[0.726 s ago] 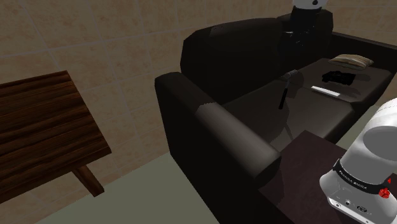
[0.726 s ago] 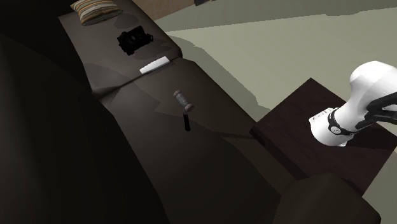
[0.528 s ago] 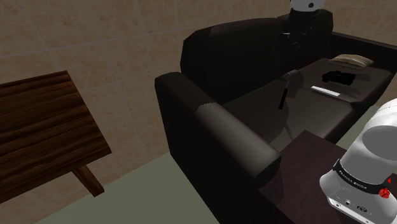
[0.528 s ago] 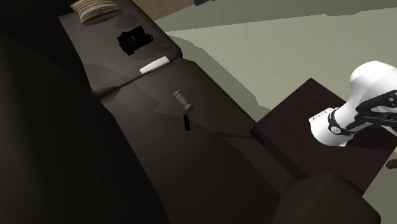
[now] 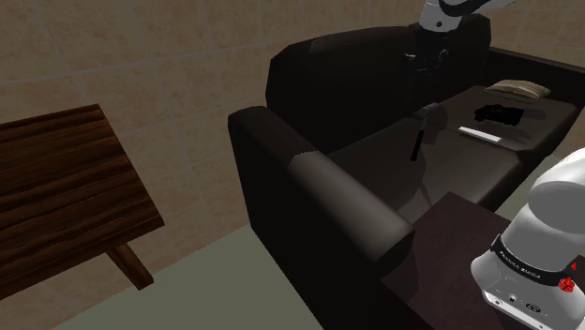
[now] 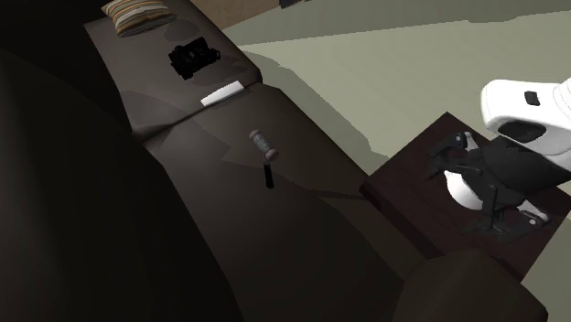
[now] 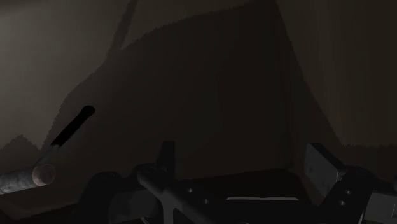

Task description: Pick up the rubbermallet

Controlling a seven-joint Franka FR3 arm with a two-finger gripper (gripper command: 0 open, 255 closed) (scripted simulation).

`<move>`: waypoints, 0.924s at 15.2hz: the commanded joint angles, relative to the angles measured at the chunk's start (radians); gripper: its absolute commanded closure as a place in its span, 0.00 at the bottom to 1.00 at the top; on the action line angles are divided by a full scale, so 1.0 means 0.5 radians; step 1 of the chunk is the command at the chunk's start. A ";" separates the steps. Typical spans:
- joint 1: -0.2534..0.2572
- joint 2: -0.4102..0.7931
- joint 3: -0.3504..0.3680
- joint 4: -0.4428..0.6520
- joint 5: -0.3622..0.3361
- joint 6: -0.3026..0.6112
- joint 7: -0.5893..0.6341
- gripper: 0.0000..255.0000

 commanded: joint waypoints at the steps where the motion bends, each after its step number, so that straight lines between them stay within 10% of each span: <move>1: -0.038 0.083 -0.043 0.010 0.013 0.104 0.036 0.00; 14: -0.224 0.762 -0.397 0.241 0.273 0.687 0.083 0.00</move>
